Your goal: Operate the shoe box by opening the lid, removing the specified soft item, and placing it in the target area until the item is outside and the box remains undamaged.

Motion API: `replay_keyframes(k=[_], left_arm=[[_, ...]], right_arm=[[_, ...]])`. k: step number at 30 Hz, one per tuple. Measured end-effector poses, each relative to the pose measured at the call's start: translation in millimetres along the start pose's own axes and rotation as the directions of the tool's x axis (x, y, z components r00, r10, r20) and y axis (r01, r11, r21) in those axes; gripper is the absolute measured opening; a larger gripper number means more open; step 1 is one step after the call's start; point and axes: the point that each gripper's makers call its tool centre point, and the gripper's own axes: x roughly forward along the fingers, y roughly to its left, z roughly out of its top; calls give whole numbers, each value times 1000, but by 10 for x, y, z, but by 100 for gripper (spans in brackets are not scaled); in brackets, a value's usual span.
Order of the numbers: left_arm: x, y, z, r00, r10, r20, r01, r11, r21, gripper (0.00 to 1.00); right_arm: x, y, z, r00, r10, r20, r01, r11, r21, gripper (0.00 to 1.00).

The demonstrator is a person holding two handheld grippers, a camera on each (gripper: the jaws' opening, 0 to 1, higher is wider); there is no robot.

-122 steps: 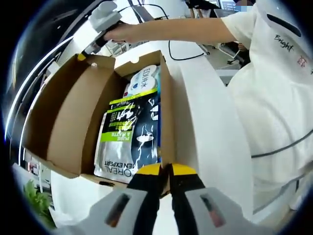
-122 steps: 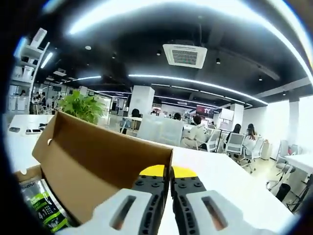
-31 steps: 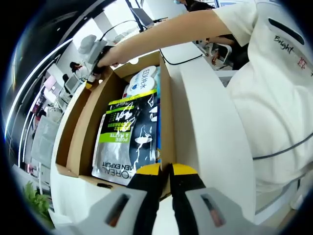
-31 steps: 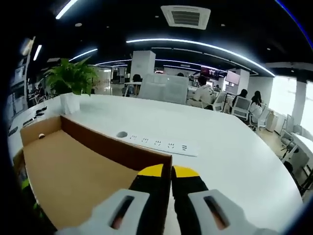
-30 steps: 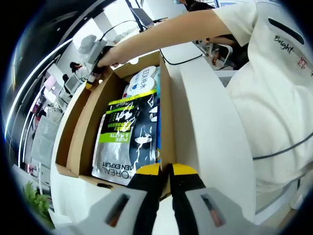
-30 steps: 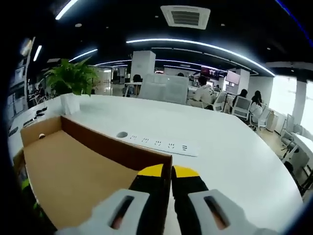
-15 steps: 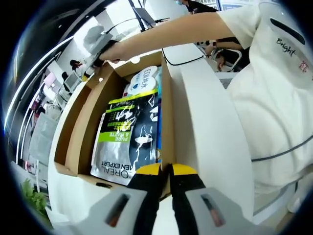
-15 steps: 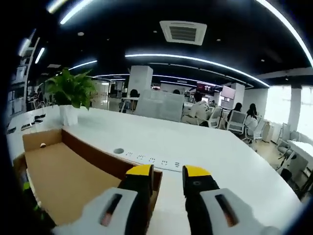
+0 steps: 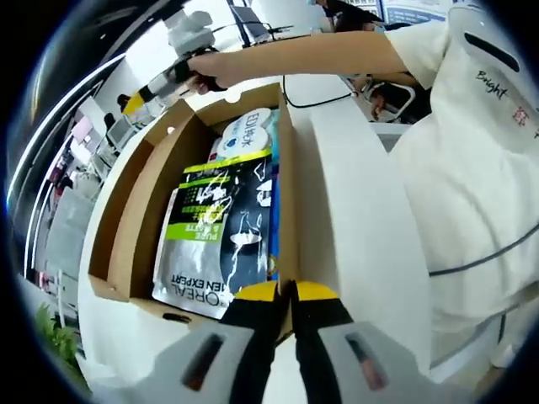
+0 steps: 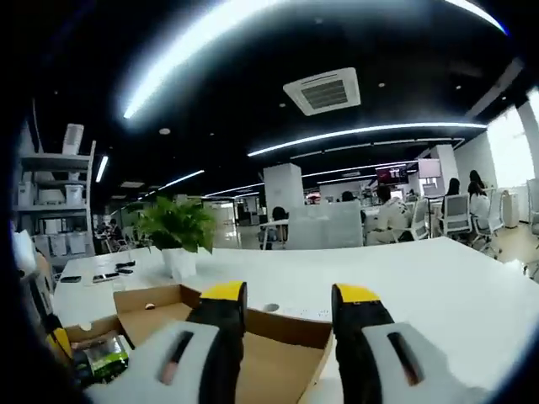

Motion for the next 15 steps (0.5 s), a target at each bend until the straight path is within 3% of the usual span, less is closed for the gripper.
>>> replay_keyframes(k=[2, 3, 4, 5, 6, 9, 11, 12, 15], left_arm=[[-3, -4, -6, 1000, -1, -13, 1, 1000, 6, 5], [-4, -4, -9, 1000, -1, -16, 1, 1000, 5, 5], [-6, -4, -9, 1000, -3, -22, 3, 1000, 14, 5], [-8, -2, -8, 1000, -8, -21, 8, 1000, 19, 5], [-12, -5, -12, 1000, -13, -16, 13, 1000, 16, 5], [-11, -8, -13, 1000, -23, -6, 23, 1000, 19, 5], [-10, -13, -13, 1000, -22, -10, 22, 999, 30, 5], [-8, -13, -15, 1000, -22, -11, 22, 999, 34, 5], [-9, -15, -17, 1000, -21, -10, 22, 999, 35, 5]], right_arm=[[-49, 34, 51, 999, 28, 35, -30, 998, 59, 48], [-67, 89, 36, 997, 71, 20, -72, 996, 61, 48], [-155, 133, -17, 995, 96, -15, -93, 986, 136, 49], [-216, 128, 69, 994, 87, 61, -95, 984, 151, 49], [-252, 159, 67, 992, 104, 66, -113, 982, 151, 49], [-395, 96, -15, 998, 64, 25, -67, 984, 163, 43], [-455, 103, 40, 996, 62, 67, -74, 978, 195, 36], [-495, 144, 65, 994, 80, 80, -96, 970, 223, 38], [-638, 286, 70, 993, 107, 56, -116, 977, 181, 38]])
